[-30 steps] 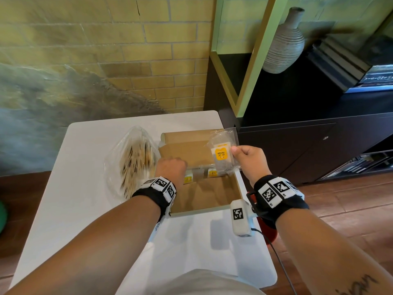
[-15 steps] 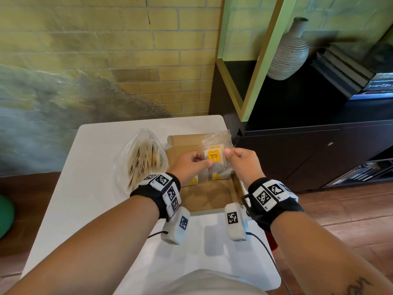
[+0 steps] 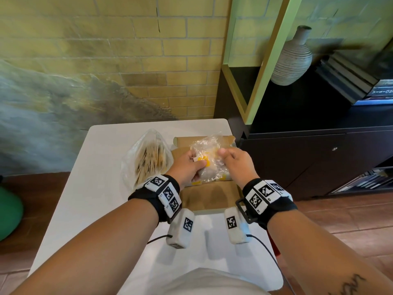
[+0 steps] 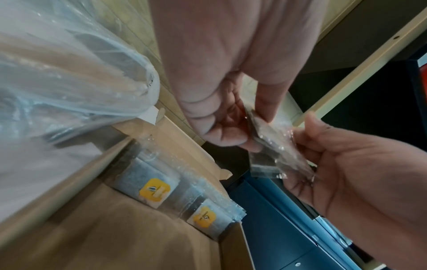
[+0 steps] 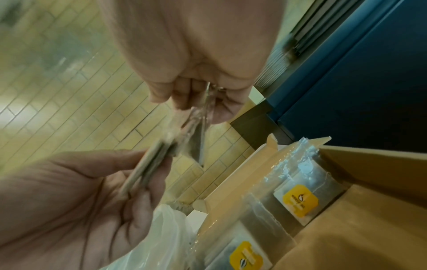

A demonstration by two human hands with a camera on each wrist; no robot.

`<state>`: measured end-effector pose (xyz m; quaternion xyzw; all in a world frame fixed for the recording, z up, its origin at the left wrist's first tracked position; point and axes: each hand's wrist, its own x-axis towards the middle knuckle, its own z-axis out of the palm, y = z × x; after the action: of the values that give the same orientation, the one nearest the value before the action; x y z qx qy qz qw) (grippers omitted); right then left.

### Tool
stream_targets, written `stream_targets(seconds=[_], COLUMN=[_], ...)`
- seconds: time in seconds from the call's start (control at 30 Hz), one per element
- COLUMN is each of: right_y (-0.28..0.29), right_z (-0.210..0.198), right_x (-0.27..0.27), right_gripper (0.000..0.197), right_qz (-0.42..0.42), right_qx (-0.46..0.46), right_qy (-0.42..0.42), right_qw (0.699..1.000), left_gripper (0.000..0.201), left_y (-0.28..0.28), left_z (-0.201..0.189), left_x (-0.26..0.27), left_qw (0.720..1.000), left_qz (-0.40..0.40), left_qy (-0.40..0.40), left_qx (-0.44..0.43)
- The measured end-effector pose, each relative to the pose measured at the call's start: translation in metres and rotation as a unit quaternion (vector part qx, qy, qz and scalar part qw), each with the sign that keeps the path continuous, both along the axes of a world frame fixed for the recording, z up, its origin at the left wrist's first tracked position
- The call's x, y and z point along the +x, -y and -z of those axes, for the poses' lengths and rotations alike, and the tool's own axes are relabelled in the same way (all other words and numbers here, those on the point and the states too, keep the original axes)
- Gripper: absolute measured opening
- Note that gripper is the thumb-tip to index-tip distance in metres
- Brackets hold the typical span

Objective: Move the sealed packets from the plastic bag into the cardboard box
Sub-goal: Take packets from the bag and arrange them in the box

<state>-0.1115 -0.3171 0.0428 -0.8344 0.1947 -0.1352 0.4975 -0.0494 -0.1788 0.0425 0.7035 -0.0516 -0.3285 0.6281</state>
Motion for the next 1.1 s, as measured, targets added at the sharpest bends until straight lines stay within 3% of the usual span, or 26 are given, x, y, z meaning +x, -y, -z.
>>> stream_targets(seconds=[0.07,0.2,0.33,0.4,0.5,0.6,0.7,0.83,0.97,1.1], right_y=[0.006,0.018,0.024,0.024,0.023,0.022,0.022,0.023,0.032,0.037], right_z=[0.000,0.003,0.006,0.008,0.016,0.027,0.039,0.043,0.045,0.049], right_x=[0.000,0.000,0.000,0.003,0.008,0.010,0.011,0.013,0.015,0.017], right_gripper=[0.018,0.029,0.045,0.038,0.035,0.038,0.035,0.029,0.029,0.037], right_qz=[0.004,0.018,-0.011,-0.041,-0.107,-0.153,-0.174,-0.188,-0.188,-0.193], right_qx=[-0.017,-0.037,-0.043,-0.075,-0.173,-0.251,-0.303,-0.366,-0.428,-0.444], right_qy=[-0.025,-0.068,-0.111,-0.146,-0.225,-0.286,-0.354,-0.388,-0.349,-0.347], right_qw=[1.000,0.997,0.993,0.986,0.953,0.912,0.868,0.825,0.812,0.803], left_gripper=[0.031,0.017,0.039,0.036,0.020,0.018,0.021,0.007,0.030,0.022], left_y=[-0.007,-0.021,-0.029,-0.032,-0.036,-0.036,-0.033,-0.026,-0.018,-0.009], left_z=[0.000,0.004,0.004,0.005,0.006,0.007,0.008,0.008,0.005,0.008], left_x=[0.000,0.003,0.005,0.006,0.005,0.005,0.006,0.009,0.013,0.012], left_qw=[1.000,0.994,0.985,0.980,0.975,0.965,0.954,0.937,0.899,0.843], left_qz=[-0.004,-0.015,-0.020,-0.020,-0.014,0.016,0.058,0.084,0.136,0.228], left_qy=[0.004,0.065,0.098,0.122,0.149,0.178,0.205,0.243,0.296,0.341], left_qx=[0.015,0.082,0.142,0.155,0.165,0.193,0.211,0.235,0.293,0.347])
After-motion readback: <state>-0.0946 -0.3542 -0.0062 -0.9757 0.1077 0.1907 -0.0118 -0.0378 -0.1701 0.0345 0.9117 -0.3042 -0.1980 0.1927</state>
